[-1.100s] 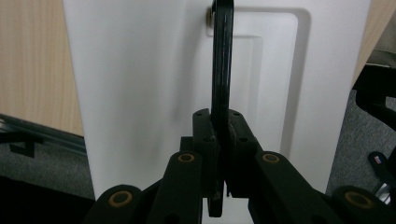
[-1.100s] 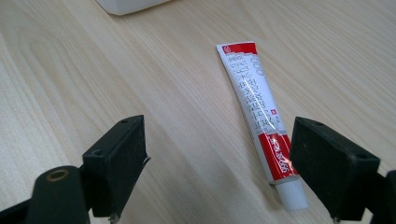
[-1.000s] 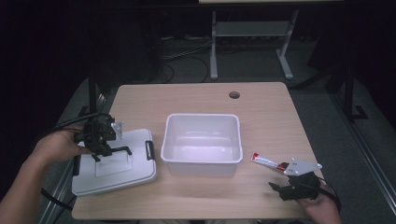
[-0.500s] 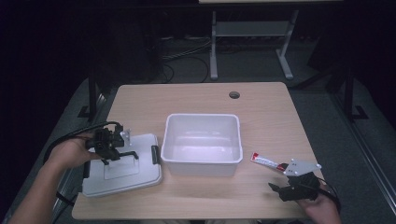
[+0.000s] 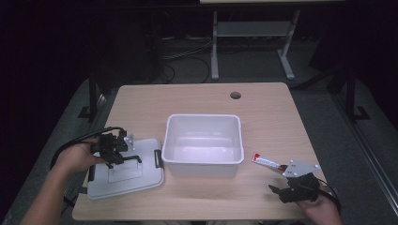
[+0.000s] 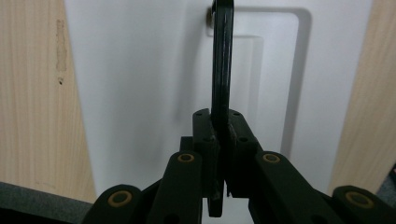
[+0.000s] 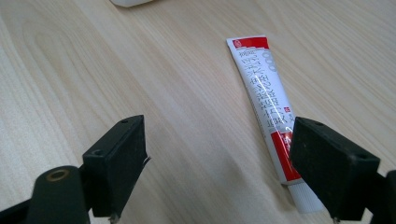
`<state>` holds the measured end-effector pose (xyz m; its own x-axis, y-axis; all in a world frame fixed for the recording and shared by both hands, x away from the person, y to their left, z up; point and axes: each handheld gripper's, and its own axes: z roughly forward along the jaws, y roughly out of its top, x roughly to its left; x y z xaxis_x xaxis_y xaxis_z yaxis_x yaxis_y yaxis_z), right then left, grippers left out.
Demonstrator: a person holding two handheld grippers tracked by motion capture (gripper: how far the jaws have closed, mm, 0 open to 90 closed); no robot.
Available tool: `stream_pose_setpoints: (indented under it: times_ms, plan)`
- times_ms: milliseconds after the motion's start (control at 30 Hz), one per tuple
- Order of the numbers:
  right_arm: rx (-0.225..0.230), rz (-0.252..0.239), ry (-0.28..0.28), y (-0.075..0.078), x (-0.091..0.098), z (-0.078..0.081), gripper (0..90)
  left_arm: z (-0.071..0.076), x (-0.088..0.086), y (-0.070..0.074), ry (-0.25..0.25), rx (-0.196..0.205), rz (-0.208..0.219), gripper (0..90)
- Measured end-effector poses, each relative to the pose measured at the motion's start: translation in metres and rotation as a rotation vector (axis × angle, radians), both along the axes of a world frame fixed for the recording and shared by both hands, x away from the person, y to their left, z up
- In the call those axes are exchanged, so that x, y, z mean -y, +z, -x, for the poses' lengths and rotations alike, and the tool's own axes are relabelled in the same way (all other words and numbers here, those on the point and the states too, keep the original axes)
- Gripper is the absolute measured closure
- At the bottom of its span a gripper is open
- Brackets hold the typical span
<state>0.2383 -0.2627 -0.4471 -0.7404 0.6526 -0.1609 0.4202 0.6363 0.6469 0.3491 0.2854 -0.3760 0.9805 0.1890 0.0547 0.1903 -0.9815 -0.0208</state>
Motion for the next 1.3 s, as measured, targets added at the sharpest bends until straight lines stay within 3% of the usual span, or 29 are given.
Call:
stream_pose_setpoints:
  times_ms: [433, 833, 1067, 1300]
  plan:
    - [-0.013, 0.016, 0.013, 0.003, -0.003, -0.002, 18.6, 0.005, -0.002, -0.002, 0.004, 0.029, 0.028, 84.4]
    - [-0.022, 0.037, 0.02, 0.007, -0.002, -0.004, 18.6, 0.009, -0.003, -0.001, 0.022, 0.025, 0.041, 81.9]
    - [-0.046, 0.071, 0.039, 0.01, -0.001, -0.007, 18.4, 0.018, -0.004, 0.003, 0.037, 0.023, 0.06, 66.7]
    - [-0.068, 0.128, 0.056, 0.021, 0.004, -0.011, 18.0, 0.029, -0.002, 0.002, 0.027, 0.024, 0.081, 59.3]
